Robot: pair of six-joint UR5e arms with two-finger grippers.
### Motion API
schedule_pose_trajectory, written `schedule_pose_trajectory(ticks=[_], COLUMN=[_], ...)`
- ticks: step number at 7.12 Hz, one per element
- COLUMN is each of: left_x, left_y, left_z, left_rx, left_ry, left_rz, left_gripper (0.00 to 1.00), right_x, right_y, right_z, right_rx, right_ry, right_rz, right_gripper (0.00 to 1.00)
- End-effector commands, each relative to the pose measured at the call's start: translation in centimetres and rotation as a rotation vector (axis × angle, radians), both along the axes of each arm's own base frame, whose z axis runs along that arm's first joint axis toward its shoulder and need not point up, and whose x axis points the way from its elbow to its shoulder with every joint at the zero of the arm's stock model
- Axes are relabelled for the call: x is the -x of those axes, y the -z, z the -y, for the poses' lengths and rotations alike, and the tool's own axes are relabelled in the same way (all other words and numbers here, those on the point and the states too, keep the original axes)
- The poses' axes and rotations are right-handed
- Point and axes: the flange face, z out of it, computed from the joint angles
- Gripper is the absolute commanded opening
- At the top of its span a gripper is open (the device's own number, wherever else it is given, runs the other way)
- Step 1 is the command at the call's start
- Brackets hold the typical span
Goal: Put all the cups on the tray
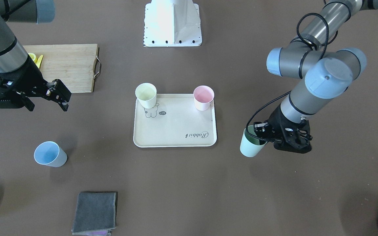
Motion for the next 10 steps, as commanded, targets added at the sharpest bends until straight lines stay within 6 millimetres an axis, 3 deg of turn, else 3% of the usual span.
schedule_pose_trajectory(ticks=[1, 2, 4, 6, 8, 10], left_x=[-7.0, -9.1, -11.5, -12.6, -12.5, -12.2], left_y=[3.2, 3.7, 4.5, 4.6, 4.7, 5.7], left_z=[-3.7, -5.1, -6.5, -6.6, -6.7, -7.0], left_rx=[0.008, 0.026, 0.028, 0.017, 0.008, -0.001], left_ry=[0.013, 0.002, 0.009, 0.023, 0.017, 0.011], left_rz=[0.014, 0.011, 0.016, 0.032, 0.029, 0.011], left_gripper=[0.00, 0.00, 0.00, 0.00, 0.40, 0.39], right_x=[-0.1, -0.1, -0.1, 0.1, 0.0, 0.1], right_y=[-0.7, -1.0, -1.1, -1.3, -1.3, -1.3], right_z=[-0.1, -0.1, -0.1, -0.1, 0.0, -0.1], right_rx=[0.011, 0.015, 0.018, 0.022, 0.023, 0.025], right_ry=[-0.001, -0.001, -0.001, 0.000, -0.002, -0.003], right_rz=[-0.007, -0.009, -0.011, -0.013, -0.013, -0.013], right_gripper=[1.00, 1.00, 1.00, 1.00, 1.00, 1.00])
